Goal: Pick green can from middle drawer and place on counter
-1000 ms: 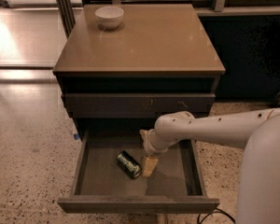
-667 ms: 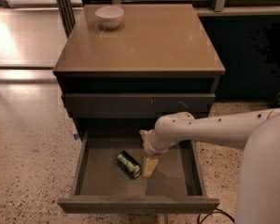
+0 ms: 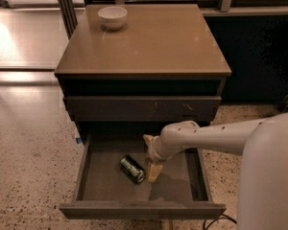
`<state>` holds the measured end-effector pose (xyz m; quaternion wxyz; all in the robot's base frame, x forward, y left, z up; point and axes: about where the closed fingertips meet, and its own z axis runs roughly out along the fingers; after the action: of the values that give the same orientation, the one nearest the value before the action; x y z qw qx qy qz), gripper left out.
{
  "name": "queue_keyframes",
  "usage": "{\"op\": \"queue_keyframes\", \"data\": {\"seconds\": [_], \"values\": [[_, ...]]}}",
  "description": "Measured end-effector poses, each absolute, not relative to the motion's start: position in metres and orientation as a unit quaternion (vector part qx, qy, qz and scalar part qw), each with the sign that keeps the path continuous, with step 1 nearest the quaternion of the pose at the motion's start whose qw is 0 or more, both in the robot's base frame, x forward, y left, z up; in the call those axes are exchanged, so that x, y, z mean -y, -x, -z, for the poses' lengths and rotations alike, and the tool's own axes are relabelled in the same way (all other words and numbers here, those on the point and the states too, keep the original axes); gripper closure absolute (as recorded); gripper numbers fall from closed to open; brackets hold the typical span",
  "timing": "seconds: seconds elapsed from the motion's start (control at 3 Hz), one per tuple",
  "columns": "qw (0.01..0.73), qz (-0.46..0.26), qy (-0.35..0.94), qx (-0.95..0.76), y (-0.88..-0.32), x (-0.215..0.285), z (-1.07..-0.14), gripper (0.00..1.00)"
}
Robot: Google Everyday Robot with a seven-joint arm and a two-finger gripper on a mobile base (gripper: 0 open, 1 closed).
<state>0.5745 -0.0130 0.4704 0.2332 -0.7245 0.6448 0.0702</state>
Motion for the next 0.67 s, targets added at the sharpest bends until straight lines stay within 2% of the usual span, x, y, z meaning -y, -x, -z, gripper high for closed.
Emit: {"op": "queue_keyframes", "data": {"seconds": [0.67], "values": [[0.181,-0.092,0.749,-0.63,-0.589,-0.005,-0.402,0.0]]}}
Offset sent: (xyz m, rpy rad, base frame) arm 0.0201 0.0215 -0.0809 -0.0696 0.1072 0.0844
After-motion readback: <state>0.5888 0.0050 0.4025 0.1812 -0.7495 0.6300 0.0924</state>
